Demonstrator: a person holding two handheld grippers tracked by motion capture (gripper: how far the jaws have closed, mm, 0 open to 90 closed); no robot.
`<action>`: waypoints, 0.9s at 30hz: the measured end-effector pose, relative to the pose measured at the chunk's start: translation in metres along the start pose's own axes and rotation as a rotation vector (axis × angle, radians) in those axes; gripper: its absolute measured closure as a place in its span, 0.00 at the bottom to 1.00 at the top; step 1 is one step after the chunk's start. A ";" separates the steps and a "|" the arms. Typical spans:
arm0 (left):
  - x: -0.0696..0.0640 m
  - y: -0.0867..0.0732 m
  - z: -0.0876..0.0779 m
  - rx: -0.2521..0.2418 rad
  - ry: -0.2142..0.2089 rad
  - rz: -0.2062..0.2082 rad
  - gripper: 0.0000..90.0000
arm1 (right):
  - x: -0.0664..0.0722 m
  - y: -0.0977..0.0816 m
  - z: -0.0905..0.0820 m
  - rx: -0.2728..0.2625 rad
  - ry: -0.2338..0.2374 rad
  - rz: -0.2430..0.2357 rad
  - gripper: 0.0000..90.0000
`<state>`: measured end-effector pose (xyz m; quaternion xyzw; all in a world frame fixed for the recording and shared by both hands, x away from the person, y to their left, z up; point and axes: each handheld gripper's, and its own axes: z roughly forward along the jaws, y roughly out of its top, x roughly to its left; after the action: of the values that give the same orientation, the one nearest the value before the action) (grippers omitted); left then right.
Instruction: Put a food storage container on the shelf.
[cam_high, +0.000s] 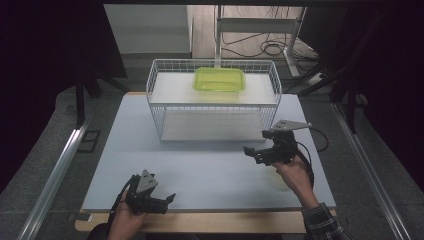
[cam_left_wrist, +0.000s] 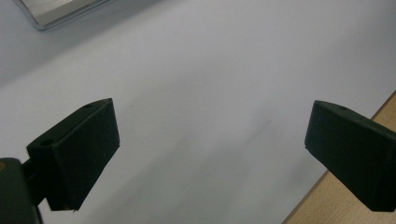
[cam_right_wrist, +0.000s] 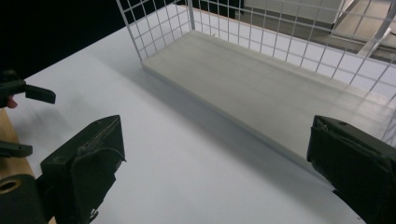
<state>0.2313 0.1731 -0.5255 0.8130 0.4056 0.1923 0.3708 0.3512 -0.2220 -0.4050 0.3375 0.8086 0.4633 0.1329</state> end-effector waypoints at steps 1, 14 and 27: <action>0.000 0.000 0.000 -0.002 -0.001 -0.002 0.03 | 0.001 -0.006 -0.001 0.000 -0.003 0.006 0.05; -0.001 0.000 -0.001 -0.005 -0.004 0.005 0.03 | 0.013 -0.035 -0.005 0.010 -0.011 0.004 0.04; -0.002 -0.001 0.000 -0.007 -0.004 0.018 0.03 | 0.027 -0.078 -0.005 0.030 -0.072 -0.003 0.04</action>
<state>0.2300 0.1722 -0.5262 0.8157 0.3969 0.1952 0.3728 0.2953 -0.2344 -0.4652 0.3546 0.8107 0.4384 0.1577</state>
